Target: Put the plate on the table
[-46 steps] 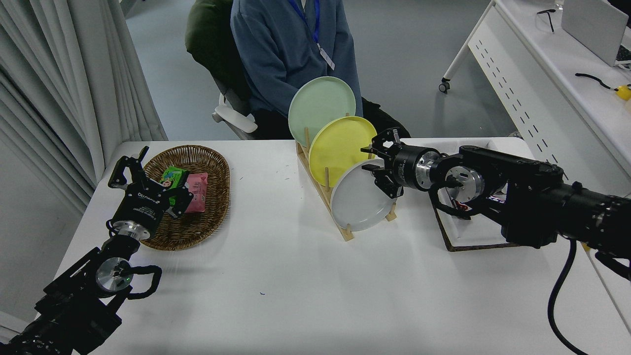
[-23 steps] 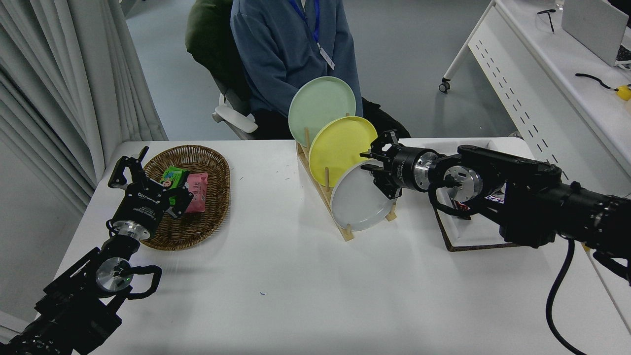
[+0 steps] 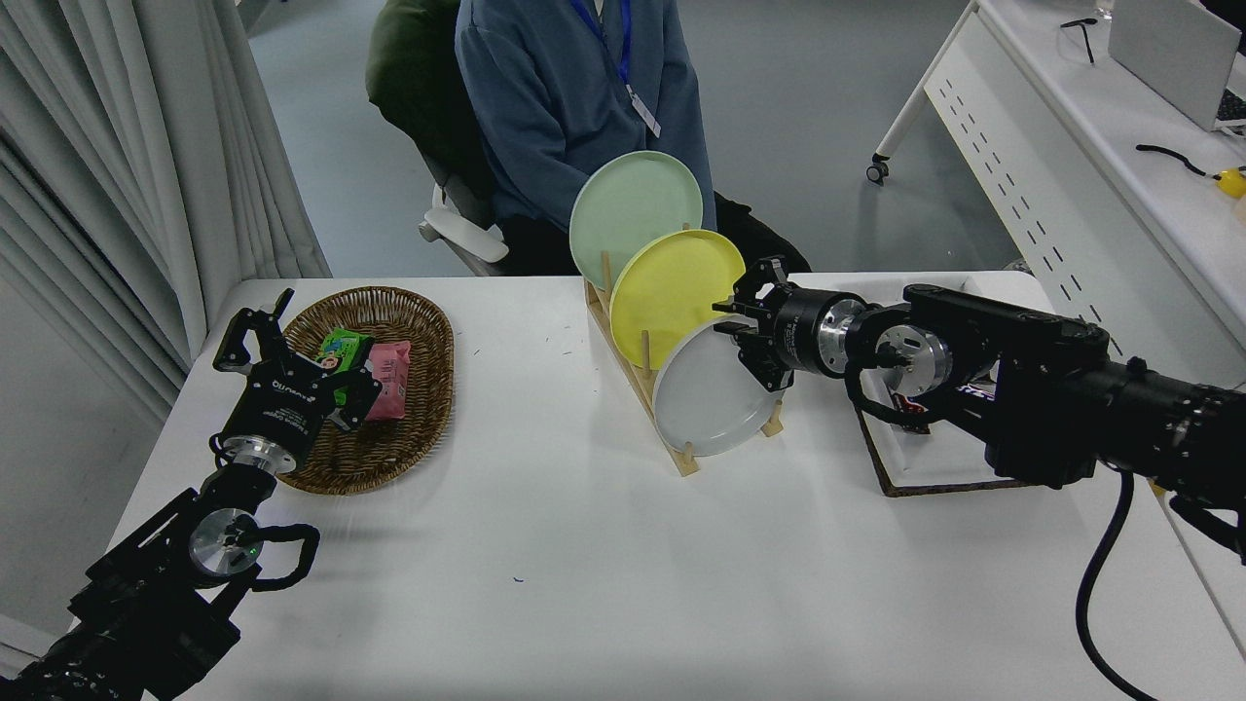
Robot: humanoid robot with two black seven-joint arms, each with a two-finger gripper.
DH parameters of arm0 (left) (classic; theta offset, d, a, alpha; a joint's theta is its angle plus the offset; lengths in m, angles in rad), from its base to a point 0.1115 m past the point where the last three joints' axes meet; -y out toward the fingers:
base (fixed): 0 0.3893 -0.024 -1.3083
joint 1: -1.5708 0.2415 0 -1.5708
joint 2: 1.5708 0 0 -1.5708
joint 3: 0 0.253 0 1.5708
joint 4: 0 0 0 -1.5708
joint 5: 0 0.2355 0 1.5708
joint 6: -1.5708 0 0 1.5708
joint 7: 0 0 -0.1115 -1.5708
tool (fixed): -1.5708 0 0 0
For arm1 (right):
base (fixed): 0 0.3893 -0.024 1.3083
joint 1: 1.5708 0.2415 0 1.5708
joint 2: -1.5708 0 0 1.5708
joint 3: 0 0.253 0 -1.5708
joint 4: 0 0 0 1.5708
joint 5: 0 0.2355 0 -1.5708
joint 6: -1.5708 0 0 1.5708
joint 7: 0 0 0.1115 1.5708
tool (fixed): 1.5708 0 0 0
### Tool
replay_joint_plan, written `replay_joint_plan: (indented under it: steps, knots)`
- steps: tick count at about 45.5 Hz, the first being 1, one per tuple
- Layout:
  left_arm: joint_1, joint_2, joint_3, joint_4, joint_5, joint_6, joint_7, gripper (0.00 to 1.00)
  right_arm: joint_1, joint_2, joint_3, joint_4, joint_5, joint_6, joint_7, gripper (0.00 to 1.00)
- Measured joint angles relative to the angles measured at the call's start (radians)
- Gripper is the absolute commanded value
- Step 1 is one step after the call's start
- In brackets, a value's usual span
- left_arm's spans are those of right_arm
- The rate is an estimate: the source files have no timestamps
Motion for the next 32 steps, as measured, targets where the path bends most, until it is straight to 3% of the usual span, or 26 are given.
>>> replay_joint_plan:
  steps: [15, 32]
  knots:
    - [0.000, 0.000, 0.000, 0.000, 0.000, 0.000, 0.000, 1.00, 0.000, 0.000, 0.002, 0.000, 0.000, -0.004, -0.001, 0.17]
    - [0.000, 0.000, 0.000, 0.000, 0.000, 0.000, 0.000, 1.00, 0.000, 0.001, 0.003, 0.000, 0.000, -0.005, -0.006, 0.09]
